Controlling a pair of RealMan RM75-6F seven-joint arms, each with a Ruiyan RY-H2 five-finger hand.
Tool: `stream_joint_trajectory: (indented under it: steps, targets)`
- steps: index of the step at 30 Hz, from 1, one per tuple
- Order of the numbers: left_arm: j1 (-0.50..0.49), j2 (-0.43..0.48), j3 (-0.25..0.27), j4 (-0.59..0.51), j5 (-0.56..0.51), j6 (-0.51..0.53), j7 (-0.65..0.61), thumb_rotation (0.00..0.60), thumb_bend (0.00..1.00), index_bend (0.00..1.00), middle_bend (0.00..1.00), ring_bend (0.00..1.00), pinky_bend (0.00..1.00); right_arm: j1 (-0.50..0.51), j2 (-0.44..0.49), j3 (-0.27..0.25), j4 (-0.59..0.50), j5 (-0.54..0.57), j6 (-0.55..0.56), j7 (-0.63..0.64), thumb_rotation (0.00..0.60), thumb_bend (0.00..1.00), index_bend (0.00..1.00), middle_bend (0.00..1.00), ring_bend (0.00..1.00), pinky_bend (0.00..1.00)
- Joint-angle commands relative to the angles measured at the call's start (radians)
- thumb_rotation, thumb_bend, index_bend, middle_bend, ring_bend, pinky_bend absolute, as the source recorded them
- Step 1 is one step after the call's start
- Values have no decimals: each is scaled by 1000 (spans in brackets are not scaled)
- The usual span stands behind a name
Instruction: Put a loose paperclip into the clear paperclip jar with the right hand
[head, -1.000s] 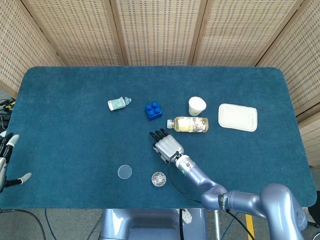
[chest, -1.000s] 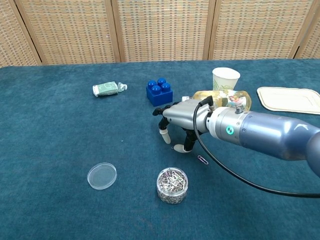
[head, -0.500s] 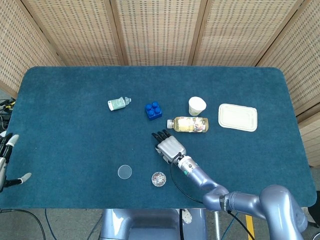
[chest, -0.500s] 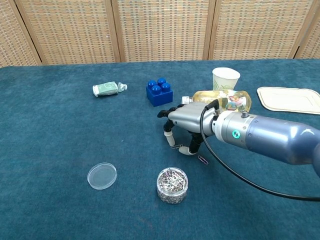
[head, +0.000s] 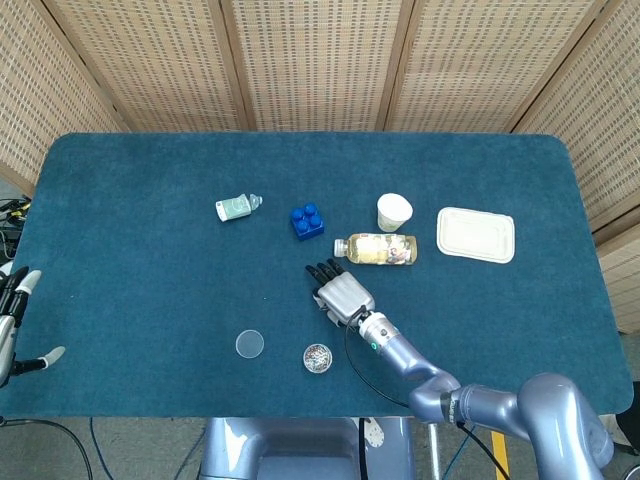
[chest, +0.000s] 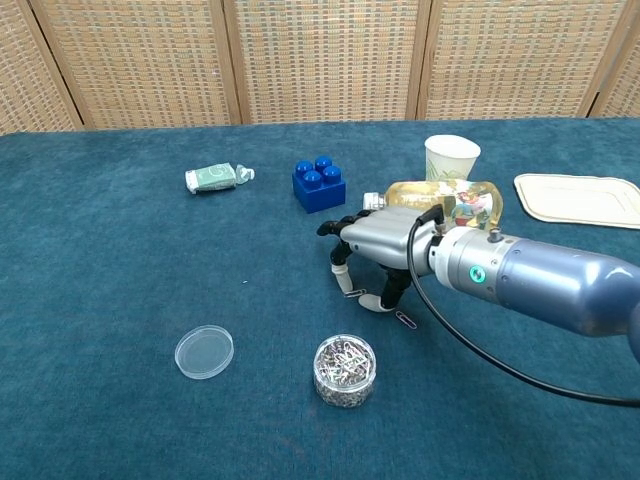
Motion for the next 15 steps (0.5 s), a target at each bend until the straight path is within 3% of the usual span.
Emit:
stream_joint_trajectory:
  steps: [1, 6, 15]
  targets:
    - [0, -1, 1, -1, 2, 1, 2, 600, 0, 0, 0, 0, 0, -5, 1, 0, 2, -10, 4, 11, 600, 383, 631, 0, 0, 0]
    - [1, -2, 2, -4, 6, 4, 7, 600, 0, 0, 0, 0, 0, -14, 2, -4, 3, -38, 22, 27, 600, 382, 681, 0, 0, 0]
    - [3, -1, 4, -6, 9, 8, 6, 600, 0, 0, 0, 0, 0, -28, -21, -2, 43, -63, 51, 29, 600, 393, 685, 0, 0, 0]
